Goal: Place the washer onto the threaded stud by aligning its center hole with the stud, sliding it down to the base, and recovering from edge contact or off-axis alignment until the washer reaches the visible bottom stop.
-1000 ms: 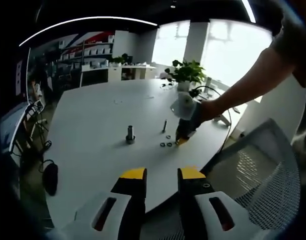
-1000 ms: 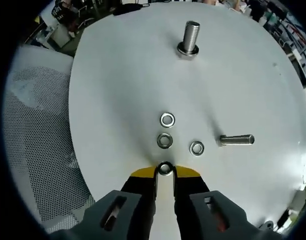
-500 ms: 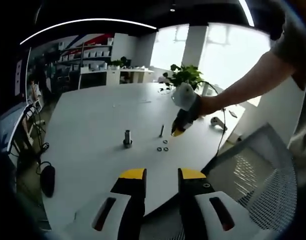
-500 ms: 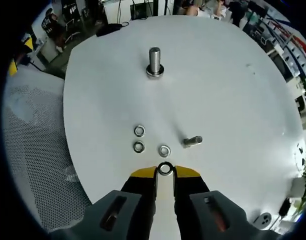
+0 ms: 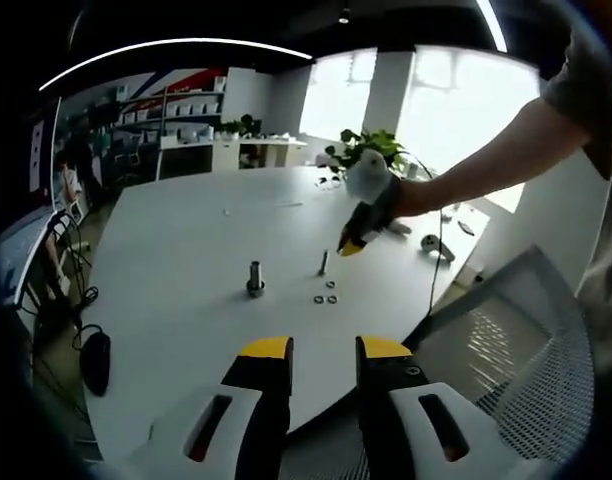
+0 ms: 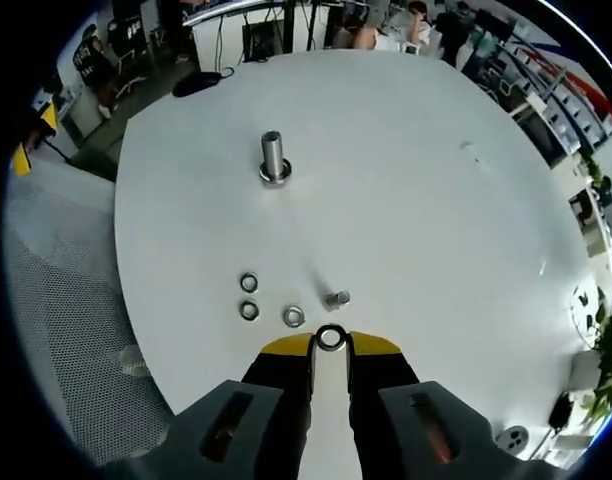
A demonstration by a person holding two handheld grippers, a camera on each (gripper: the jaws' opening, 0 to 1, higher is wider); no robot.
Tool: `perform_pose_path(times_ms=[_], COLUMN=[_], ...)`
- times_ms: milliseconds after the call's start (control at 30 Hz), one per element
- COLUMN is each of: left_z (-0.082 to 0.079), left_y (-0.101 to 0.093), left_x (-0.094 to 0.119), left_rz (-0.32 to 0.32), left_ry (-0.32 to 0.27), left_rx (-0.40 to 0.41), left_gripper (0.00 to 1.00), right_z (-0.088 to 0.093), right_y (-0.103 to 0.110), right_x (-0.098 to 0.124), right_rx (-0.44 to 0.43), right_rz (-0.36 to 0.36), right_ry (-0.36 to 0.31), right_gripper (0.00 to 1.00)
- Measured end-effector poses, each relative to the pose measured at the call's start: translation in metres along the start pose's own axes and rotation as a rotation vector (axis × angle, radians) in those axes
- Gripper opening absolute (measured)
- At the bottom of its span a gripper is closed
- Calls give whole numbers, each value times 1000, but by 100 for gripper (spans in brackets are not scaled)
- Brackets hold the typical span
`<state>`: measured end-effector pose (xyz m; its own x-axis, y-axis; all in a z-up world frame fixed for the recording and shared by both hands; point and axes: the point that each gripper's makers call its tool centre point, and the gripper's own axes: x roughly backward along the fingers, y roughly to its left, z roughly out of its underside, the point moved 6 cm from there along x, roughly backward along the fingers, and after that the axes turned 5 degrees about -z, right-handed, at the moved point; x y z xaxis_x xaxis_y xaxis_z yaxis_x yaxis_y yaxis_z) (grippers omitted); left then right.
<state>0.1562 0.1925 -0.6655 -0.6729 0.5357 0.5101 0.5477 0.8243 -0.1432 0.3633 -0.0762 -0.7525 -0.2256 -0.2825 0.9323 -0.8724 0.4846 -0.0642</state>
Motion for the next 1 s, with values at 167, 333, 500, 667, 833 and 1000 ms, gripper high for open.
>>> perform_pose_path(times_ms=[167,333,500,667,833,1000], left_z=[0,0,0,0,-1,-1], left_y=[0,0,-1,-2,0,-2], left_x=[0,0,-1,-1,0,-1], left_rz=[2,-3,8,15,5,21], left_ry=[0,-2,1,-2,-9,-9], left_rx=[-5,-2,-2,-8,2,4], left_gripper=[23,23,23,23,23,23], right_z=[-9,-17,-19,-20,-23,-24], right_y=[-1,-5,-9,-11,-13,-14], right_x=[2,5,5,4,2,0], right_rx=[11,-17,-11,-17,-8,-5], right_rz=[14,24,36,34,36,34], right_ry=[-29,-66,-73,-76,-81,-76], right_gripper=[13,13,13,13,13,13])
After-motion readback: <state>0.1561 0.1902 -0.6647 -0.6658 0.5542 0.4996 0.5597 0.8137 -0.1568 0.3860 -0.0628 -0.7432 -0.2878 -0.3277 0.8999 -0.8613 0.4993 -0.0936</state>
